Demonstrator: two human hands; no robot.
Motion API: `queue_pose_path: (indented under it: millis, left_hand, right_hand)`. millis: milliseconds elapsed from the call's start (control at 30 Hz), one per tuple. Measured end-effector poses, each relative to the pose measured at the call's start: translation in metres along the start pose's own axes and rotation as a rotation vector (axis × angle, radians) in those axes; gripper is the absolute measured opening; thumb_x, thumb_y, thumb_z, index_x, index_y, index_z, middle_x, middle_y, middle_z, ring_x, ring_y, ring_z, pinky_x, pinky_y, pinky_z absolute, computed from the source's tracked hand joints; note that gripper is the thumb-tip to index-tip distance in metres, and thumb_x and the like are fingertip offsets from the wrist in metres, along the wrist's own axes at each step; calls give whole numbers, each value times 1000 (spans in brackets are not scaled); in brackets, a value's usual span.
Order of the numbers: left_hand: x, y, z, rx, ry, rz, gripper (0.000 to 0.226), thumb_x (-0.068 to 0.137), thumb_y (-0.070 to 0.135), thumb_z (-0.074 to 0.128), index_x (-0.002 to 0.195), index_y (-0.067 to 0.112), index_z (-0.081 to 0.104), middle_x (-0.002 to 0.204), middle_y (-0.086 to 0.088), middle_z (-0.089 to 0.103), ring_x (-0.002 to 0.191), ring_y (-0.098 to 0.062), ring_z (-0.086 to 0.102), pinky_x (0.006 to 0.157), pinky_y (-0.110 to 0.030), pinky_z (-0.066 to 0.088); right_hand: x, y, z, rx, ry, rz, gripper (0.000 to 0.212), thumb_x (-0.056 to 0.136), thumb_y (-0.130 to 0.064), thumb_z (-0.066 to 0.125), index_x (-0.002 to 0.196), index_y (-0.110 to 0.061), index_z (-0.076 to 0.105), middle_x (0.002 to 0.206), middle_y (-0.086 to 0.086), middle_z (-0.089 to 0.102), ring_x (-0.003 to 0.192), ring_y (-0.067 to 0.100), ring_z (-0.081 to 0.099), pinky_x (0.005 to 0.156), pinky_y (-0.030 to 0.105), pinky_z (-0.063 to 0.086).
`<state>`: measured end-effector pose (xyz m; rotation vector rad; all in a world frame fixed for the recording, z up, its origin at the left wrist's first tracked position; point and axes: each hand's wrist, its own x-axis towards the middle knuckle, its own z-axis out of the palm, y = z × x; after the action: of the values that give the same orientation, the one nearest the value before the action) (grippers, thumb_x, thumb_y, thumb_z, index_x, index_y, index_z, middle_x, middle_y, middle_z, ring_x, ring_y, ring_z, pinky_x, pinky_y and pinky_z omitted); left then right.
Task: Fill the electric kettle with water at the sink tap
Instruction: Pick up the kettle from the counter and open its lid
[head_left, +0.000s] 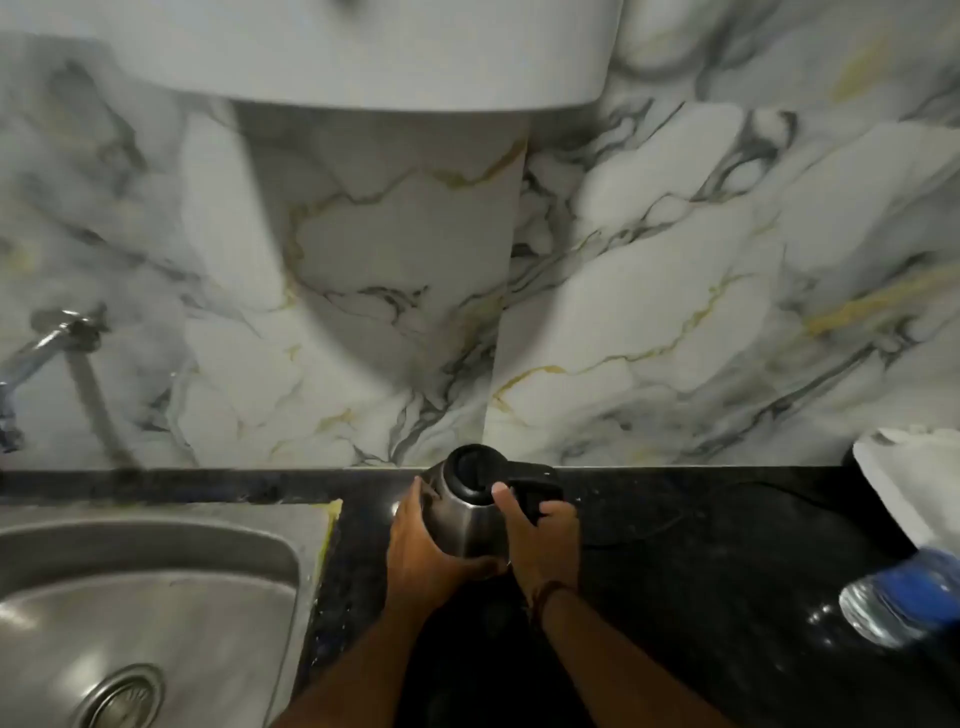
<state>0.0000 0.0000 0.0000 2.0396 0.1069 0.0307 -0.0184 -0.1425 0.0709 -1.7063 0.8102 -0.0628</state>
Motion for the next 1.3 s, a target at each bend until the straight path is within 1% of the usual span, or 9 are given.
queue_pose_path:
  millis: [133,267,467,567,733,900,1033,1167,1300]
  left_hand:
    - [7,-11,12,-77,13,46,154,29,61,110,161,26,40,154,1,61,142,-25,60,114,-59,55]
    - [3,-10,18,-136,74,28,147,33,60,110,158,32,39,154,3,59,143,-24,57,117,-59,52]
    - [3,-6,19,-103,81,-19,145,36,52,111,160,34,38,157,6,57,143,-23,56,118,-46,50]
    - [0,-4,18,-112,73,-38,147,36,57,108,163,34,37,157,10,54,145,-20,54,113,-33,42]
    - [0,-5,17,-118,84,-41,152,33,61,105,166,37,36,160,9,56,145,-18,55,116,-39,46]
    - [-1,-8,14,-116,59,-10,143,30,62,105,149,66,25,135,40,50,134,-4,51,109,-30,41]
    - [2,-5,13,-86,80,41,135,33,67,104,140,82,23,130,58,46,128,24,48,103,-17,40]
    - [-7,21,-7,-84,107,18,146,33,70,105,157,57,28,146,32,51,135,1,52,114,-36,48]
    - [-29,46,-40,-70,150,11,161,29,73,103,164,52,19,149,29,43,141,-2,42,117,-30,36]
  right_hand:
    - [1,-28,-5,-490,291,-375,96,57,-98,50,116,-22,56,114,-2,51,117,32,57,97,51,49]
    - [28,-67,-5,-871,-60,-404,89,59,-102,39,110,-31,55,117,-2,70,117,30,63,113,58,40]
    - [73,-114,11,-1164,-448,-202,105,60,-100,56,125,-18,69,135,14,76,112,35,70,100,47,57]
    - [80,-121,12,-1153,-573,-147,106,67,-90,61,140,-14,68,139,14,71,111,30,68,90,40,53]
    - [90,-114,6,-913,-694,-66,85,59,-77,66,115,-15,82,108,12,83,94,33,75,97,44,59]
    - [95,-108,-26,-674,-774,115,55,62,-72,67,70,-22,90,71,5,84,59,19,79,55,21,61]
    - [90,-109,-38,-478,-745,56,63,54,-73,67,75,-18,89,71,11,80,60,23,75,58,25,61]
    - [65,-123,-54,-326,-819,28,73,55,-83,62,68,-15,86,63,11,71,52,20,66,53,24,58]
    - [31,-135,-69,-316,-892,-19,94,52,-97,64,65,-5,77,60,14,68,55,24,64,57,26,61]
